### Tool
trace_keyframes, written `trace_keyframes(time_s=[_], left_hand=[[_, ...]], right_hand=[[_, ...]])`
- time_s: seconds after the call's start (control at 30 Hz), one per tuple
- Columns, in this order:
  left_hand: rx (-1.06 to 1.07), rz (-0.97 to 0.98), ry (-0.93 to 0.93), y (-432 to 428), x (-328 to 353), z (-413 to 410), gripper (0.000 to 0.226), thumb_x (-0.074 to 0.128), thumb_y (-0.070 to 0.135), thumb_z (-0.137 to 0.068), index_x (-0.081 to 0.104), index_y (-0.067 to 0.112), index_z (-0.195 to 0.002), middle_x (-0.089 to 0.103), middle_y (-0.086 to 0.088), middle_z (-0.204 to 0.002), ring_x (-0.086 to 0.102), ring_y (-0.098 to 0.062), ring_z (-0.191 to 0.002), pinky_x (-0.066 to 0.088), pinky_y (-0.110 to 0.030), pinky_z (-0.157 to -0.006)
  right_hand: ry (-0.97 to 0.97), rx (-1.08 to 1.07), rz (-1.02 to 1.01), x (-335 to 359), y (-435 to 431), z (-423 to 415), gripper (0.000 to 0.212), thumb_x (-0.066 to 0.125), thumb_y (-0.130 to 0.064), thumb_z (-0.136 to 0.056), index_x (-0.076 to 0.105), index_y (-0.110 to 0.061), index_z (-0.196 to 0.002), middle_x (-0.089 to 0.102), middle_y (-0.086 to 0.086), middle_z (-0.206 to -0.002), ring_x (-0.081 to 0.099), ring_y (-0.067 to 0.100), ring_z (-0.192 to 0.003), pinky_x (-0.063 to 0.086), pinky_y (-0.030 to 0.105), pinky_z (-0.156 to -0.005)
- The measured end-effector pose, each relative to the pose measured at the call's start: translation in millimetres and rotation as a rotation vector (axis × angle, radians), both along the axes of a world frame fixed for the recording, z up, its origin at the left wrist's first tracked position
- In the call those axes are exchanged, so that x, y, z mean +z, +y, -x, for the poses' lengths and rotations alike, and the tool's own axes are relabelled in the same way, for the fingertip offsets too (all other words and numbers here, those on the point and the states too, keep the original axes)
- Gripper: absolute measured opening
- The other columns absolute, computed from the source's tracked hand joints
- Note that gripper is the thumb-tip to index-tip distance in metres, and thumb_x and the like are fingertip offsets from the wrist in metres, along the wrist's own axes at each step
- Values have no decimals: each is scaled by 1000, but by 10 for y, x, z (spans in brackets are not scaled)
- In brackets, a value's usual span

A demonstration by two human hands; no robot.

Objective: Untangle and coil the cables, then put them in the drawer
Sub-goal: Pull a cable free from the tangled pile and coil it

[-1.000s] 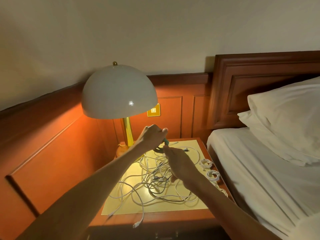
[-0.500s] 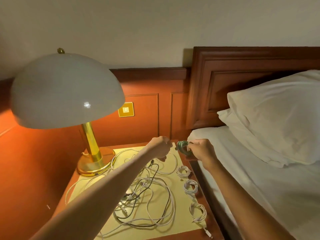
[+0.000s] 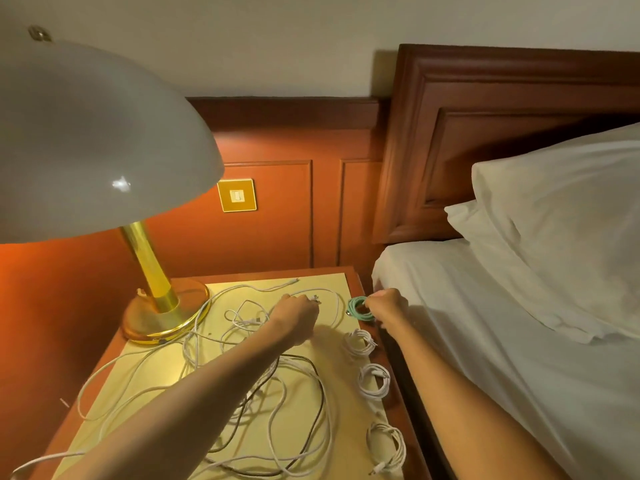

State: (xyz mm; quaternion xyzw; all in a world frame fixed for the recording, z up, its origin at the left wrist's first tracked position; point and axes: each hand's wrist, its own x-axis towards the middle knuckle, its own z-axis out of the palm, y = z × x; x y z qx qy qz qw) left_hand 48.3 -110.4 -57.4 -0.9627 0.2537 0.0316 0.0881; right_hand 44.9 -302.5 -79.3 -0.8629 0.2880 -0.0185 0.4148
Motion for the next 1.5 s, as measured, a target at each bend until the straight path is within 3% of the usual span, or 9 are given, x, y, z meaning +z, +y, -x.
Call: trace_keyframes(time_s=[0.17, 0.4, 0.57, 0.7, 0.8, 1.03, 1.23, 1.37, 1.5], left_hand=[[65, 259, -70, 194, 93, -139, 24, 60, 32, -96, 72, 12, -101, 73, -6, -87, 70, -22, -73, 60, -37, -66], [184, 614, 27, 432, 251, -279, 14, 68, 30, -91, 73, 18, -94, 73, -2, -85, 65, -11, -66, 51, -22, -54], [170, 643, 53, 527, 294, -270, 12, 69, 29, -90, 73, 19, -94, 72, 1, -86, 64, -7, -67, 42, -15, -50], [148, 722, 24, 552, 364, -246, 9, 64, 23, -94, 71, 19, -96, 71, 2, -91, 63, -5, -71, 40, -11, -50], [119, 812, -85, 633, 561, -239, 7, 67, 23, -92, 71, 17, -93, 71, 4, -85, 63, -3, -66, 44, -15, -49], [-57, 936, -435, 855, 1577, -67, 10, 66, 23, -92, 71, 14, -94, 74, 1, -83, 68, -12, -72, 58, -36, -67], [-108, 1099, -481, 1039, 2433, 262, 6, 65, 24, -93, 66, 19, -93, 71, 1, -78, 69, -13, -71, 60, -41, -66], [-170, 1127, -619, 1165, 2981, 616, 9, 66, 23, -93, 69, 16, -96, 72, 2, -81, 69, -9, -72, 59, -37, -69], [-157, 1252, -704, 1299, 3426, 802, 9, 66, 20, -93, 71, 12, -95, 71, -2, -85, 70, -13, -73, 61, -38, -68]], right_hand=[[-80, 122, 193, -124, 82, -43, 22, 75, -25, -84, 77, -14, -103, 75, 4, -104, 64, 15, -82, 52, 23, -65], [-37, 283, 344, -94, 123, -31, 46, 78, -38, -81, 68, -24, -124, 68, 0, -123, 64, 21, -107, 53, 29, -80], [42, 431, 165, 0, 62, -117, 50, 69, -18, -91, 57, -11, -139, 59, 10, -139, 59, 19, -105, 42, 3, -55], [18, 466, 108, 75, 61, -54, 58, 73, -29, -88, 53, -18, -142, 52, 8, -145, 54, 25, -127, 50, 28, -92], [-124, 445, 141, 182, 136, 3, 63, 74, -47, -83, 53, -30, -141, 53, 9, -140, 54, 26, -124, 50, 43, -100], [-414, 739, -102, 1282, 896, 64, 80, 71, -34, -91, 23, -30, -155, 65, 11, -116, 73, 22, -77, 58, 25, -56], [-741, 531, -342, 2080, 1358, 224, 67, 81, -20, -83, 31, -23, -127, 60, 20, -107, 66, 29, -60, 63, 43, -64], [-694, 655, -332, 2635, 1511, 350, 57, 71, -28, -91, 41, -17, -138, 65, 11, -109, 73, 32, -82, 62, 45, -77], [-810, 698, -304, 3169, 1607, 376, 31, 67, -22, -95, 61, -12, -124, 71, 9, -104, 71, 27, -93, 58, 50, -90]])
